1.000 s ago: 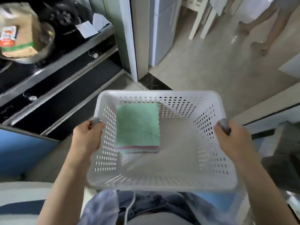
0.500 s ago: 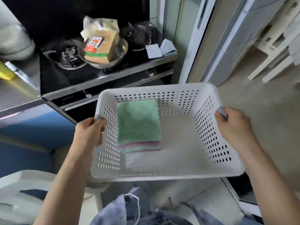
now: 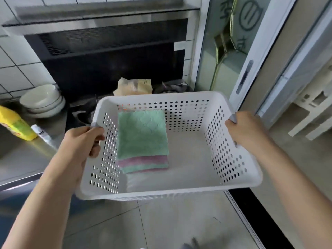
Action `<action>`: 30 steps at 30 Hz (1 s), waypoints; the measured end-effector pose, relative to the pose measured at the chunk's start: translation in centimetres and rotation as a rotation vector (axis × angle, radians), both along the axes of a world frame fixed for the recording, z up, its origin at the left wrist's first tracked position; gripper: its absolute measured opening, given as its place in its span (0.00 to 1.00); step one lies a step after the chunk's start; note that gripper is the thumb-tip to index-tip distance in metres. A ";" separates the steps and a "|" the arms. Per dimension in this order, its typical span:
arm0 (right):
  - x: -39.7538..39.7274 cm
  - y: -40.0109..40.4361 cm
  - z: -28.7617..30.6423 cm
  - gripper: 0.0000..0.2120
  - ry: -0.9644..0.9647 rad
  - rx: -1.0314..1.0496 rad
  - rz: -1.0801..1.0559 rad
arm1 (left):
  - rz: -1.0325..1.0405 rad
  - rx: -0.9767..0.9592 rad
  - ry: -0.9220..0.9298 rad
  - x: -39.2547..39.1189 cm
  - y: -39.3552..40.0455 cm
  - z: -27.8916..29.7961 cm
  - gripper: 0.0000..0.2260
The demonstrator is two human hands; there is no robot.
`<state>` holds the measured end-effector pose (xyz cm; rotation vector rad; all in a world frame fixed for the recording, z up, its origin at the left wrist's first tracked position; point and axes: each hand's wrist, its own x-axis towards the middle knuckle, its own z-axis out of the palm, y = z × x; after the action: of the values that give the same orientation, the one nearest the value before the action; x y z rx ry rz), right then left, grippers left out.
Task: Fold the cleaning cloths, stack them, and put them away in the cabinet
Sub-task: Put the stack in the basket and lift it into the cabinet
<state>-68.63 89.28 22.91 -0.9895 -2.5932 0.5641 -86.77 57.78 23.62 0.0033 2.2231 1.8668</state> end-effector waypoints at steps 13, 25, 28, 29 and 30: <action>-15.6 11.5 10.7 0.15 -0.067 0.010 0.160 | 0.093 0.009 0.215 -10.2 8.1 8.9 0.10; -26.9 16.2 28.2 0.08 0.036 -0.054 0.337 | 0.121 0.026 0.299 -17.4 9.2 23.9 0.09; -28.0 16.8 32.0 0.07 0.054 -0.083 0.345 | 0.073 -0.018 0.325 -19.5 8.9 28.0 0.09; -28.1 16.9 33.5 0.07 0.072 -0.100 0.341 | 0.057 -0.053 0.359 -20.3 8.9 29.4 0.09; -28.3 17.1 34.5 0.08 0.077 -0.113 0.340 | 0.038 -0.113 0.390 -21.1 8.9 30.5 0.09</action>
<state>-96.92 106.43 57.37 -0.5441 -2.6997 0.8219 -107.84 66.71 54.16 0.3348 2.5956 1.8878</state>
